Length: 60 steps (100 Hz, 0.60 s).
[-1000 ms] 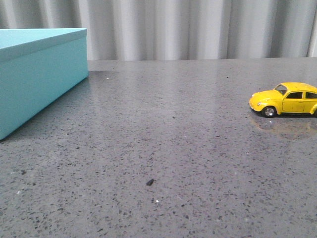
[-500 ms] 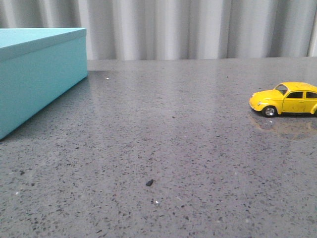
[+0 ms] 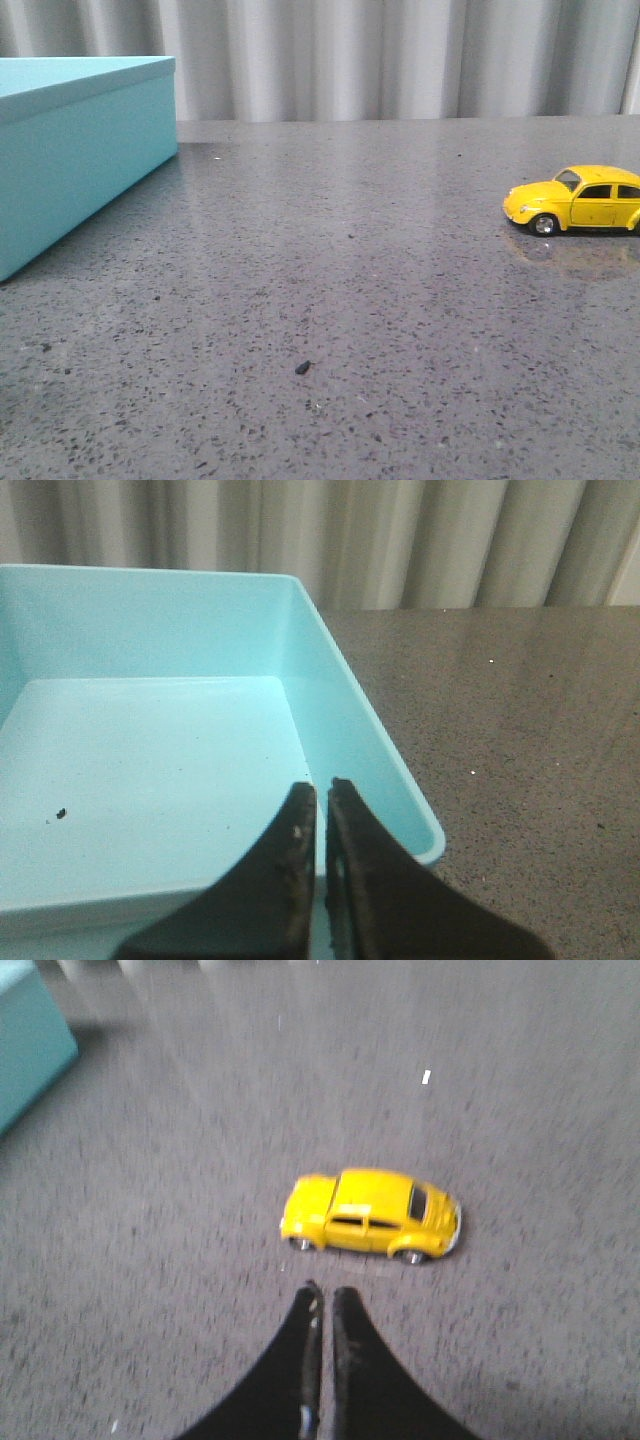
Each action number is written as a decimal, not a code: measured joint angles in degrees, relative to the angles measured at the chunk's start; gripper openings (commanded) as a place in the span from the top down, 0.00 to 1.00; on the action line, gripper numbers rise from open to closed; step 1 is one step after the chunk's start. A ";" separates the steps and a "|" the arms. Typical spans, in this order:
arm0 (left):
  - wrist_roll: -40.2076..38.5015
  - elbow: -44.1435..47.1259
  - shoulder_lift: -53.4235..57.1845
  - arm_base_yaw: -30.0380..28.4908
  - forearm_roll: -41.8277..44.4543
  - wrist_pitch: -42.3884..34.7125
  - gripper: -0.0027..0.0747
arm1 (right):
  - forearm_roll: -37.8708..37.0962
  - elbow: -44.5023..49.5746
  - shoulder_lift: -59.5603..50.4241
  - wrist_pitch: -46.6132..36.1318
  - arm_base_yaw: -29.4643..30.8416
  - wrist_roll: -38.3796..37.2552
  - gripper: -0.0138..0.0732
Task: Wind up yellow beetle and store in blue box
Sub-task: 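Lower the right gripper onto the roof of the yellow beetle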
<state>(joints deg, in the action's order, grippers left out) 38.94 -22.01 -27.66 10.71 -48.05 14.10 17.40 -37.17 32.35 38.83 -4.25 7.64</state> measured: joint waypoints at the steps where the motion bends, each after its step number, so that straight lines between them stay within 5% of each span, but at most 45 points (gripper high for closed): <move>1: 0.00 -0.25 -0.49 0.13 -0.05 0.00 0.99 | 0.02 -0.53 1.24 1.28 0.00 0.00 0.90; 23: 0.00 -1.42 -2.41 5.09 0.04 -0.11 0.99 | -0.92 -14.94 19.06 18.87 0.00 0.00 0.90; 60: 0.00 -1.42 -2.41 10.85 0.04 -0.11 0.99 | -3.43 -29.46 39.23 24.62 -0.11 0.00 0.90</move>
<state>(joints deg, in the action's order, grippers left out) 38.94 -23.43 -30.06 21.57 -48.01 13.99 13.97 -66.63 71.58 63.45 -4.36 7.64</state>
